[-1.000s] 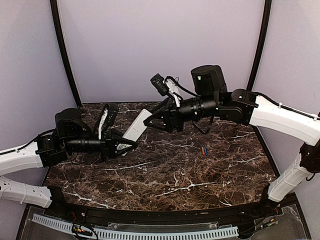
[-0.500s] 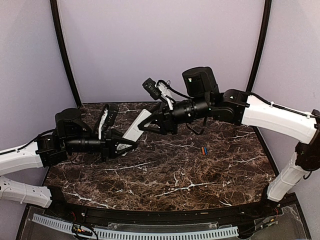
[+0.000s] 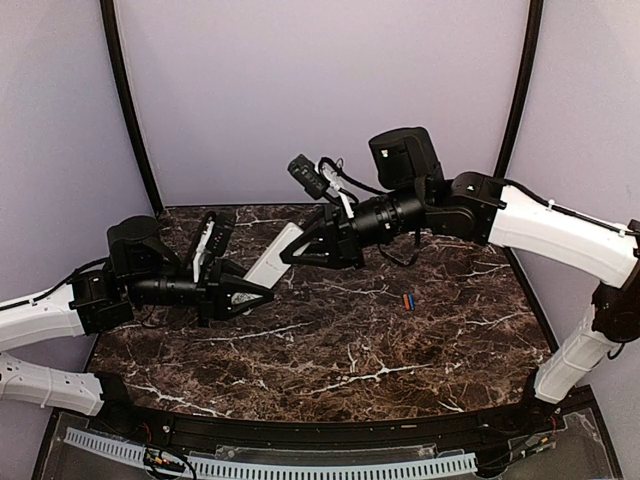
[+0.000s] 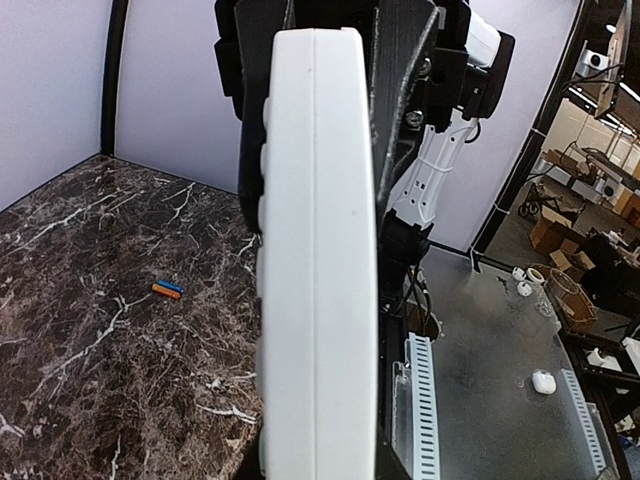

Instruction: Load the batteries into the remote control

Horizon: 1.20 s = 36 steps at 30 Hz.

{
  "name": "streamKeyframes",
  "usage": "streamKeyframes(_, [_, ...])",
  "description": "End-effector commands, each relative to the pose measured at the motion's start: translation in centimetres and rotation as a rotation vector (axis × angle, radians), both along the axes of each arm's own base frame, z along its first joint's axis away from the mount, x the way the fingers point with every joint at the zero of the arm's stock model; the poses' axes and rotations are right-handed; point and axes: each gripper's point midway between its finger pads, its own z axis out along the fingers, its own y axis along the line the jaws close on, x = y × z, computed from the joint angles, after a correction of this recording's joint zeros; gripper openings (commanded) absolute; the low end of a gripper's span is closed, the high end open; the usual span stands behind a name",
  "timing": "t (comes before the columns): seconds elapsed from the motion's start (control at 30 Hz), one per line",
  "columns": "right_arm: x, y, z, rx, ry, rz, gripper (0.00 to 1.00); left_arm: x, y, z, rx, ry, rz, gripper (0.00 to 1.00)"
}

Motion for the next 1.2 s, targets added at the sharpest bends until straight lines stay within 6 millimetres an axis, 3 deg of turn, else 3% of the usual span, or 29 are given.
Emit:
streamKeyframes(0.0, [2.9,-1.8,1.5,0.006,-0.061,-0.12,0.25,-0.6,0.3,-0.2,0.014,0.015,-0.011,0.0])
streamKeyframes(0.47, [2.5,-2.2,2.4,0.021,-0.078,-0.102,0.41,0.1,0.4,-0.3,0.024,0.018,0.031,0.0])
streamKeyframes(0.63, [1.7,-3.0,2.8,0.019,-0.093,-0.085,0.51,0.6,0.4,-0.5,0.037,0.022,0.054,0.0])
streamKeyframes(0.97, [1.5,-4.0,3.1,0.011,-0.143,-0.095,0.63,0.8,0.4,-0.6,0.034,0.001,0.061,0.0])
streamKeyframes(1.07, [1.3,-4.2,3.5,0.033,-0.168,-0.09,0.72,0.9,0.5,-0.5,0.037,-0.014,0.069,0.0])
streamKeyframes(1.17, [0.9,-4.1,4.0,0.053,-0.185,-0.072,0.69,1.0,0.6,-0.2,0.031,-0.033,0.071,0.0])
